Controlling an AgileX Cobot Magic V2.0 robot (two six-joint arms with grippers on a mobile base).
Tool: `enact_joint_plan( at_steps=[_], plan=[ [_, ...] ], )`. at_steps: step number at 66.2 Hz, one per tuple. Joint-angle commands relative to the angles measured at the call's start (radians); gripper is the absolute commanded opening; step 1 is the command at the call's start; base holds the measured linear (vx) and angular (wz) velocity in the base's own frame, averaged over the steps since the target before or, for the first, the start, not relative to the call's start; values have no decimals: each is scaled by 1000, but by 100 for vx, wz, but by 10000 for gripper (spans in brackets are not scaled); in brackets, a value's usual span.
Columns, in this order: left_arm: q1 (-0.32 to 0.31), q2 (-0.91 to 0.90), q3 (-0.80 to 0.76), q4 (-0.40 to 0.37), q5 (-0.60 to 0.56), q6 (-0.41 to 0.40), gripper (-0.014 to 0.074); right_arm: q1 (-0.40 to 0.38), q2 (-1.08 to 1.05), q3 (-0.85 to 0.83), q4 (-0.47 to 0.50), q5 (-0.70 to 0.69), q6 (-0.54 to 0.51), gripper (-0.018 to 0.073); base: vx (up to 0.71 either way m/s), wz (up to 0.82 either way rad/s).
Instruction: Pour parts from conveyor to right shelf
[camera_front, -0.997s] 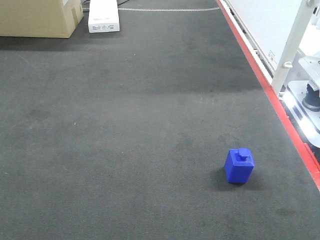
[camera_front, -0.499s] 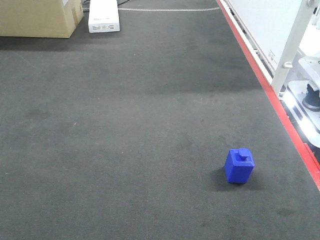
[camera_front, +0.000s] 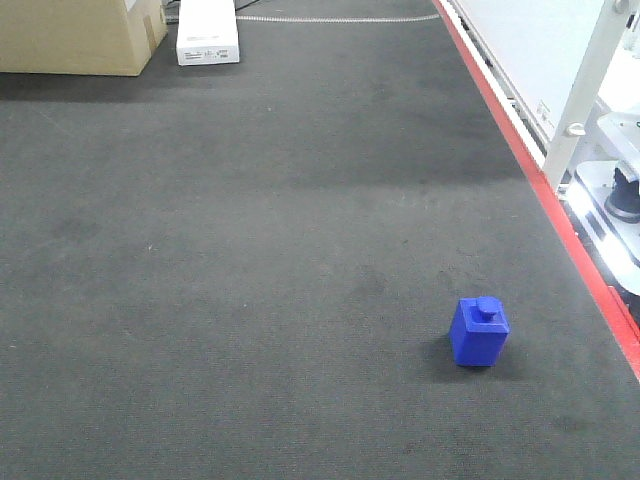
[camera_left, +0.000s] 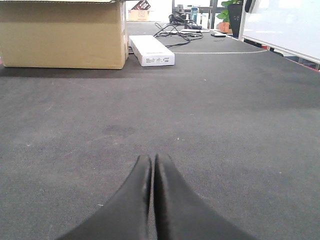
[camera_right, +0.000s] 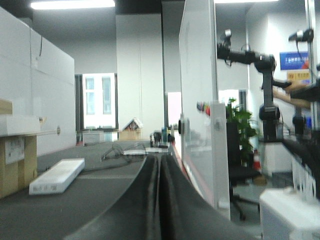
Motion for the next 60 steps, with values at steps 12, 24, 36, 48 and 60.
enact_joint_plan(
  at_steps=[12,24,36,48,60],
  plan=[
    [-6,18,-20,-8,-78,-8,-6,-4,139,-451,-208,239,-4,6,0,0],
    [-6,18,-20,-8,-78,-8,-6,-3,391,-682,-146,399,-1,195,0,0],
    [-6,18,-20,-8,-78,-8,-6,-3,590,-731,-87,387,-1,609,0,0],
    [-6,18,-20,-8,-78,-8,-6,-3,733,-731,-55,357,4,724,0,0],
    [-6,18,-20,-8,-78,-8,-6,-1,795,-784,66,525,-33,715,0,0]
  ],
)
